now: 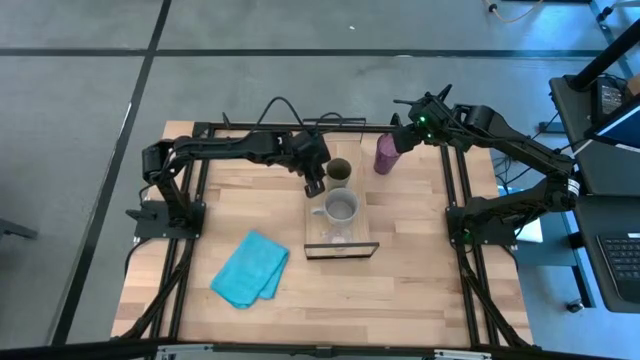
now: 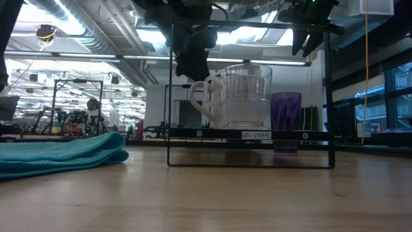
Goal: Stack small to large cups/mugs on shelf
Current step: Put the light green cup on the shelf, then put the purple cup on the shelf
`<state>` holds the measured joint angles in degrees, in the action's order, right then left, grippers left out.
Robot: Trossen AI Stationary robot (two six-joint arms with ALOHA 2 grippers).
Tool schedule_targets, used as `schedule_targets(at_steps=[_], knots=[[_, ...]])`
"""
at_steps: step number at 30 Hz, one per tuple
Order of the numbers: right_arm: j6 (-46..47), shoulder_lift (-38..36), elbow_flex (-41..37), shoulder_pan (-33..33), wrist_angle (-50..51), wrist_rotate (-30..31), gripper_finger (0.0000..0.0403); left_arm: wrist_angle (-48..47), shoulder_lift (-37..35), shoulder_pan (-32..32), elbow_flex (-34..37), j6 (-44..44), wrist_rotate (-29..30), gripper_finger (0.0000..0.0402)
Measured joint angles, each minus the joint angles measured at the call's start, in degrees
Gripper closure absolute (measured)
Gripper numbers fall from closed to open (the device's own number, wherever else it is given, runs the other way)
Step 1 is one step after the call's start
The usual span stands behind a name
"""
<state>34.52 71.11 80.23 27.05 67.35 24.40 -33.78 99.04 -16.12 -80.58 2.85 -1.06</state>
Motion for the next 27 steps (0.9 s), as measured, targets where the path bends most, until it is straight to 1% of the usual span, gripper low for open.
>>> schedule_targets(at_steps=[9, 14, 15, 17, 19, 24, 27], knots=[[-0.16, 0.0, 0.0, 0.0, 0.03, -0.69, 0.0228, -0.53, 0.02, -1.22, 0.0, -0.39, 0.48, 0.0355], [-0.41, 0.0, 0.0, -0.01, 0.28, -2.34, 0.0228, -4.87, -0.49, -2.55, 0.0, -1.03, 0.54, 0.0355], [-0.4, 0.0, 0.0, 0.07, 0.26, -3.5, 0.0228, -5.09, -0.92, -2.54, 0.0, -1.25, 0.24, 0.0355], [-0.26, 0.01, 0.0, 1.37, 0.41, -7.96, 0.0228, -6.56, -2.82, -2.31, 0.0, -0.76, -1.13, 0.0355], [-0.2, 0.36, 0.0, 3.15, 1.9, -11.33, 0.0228, -5.48, -4.8, -1.72, -0.15, 0.47, -1.51, 0.0355], [-0.73, 2.9, 0.0, 8.18, 8.2, -14.67, 0.0228, -5.73, -9.36, -0.33, -0.11, 2.23, -1.31, 0.0355], [-1.83, 4.68, 0.0, 10.42, 8.15, -18.41, 0.0228, -6.31, -11.18, -0.26, -0.11, 3.08, -0.99, 0.0355]])
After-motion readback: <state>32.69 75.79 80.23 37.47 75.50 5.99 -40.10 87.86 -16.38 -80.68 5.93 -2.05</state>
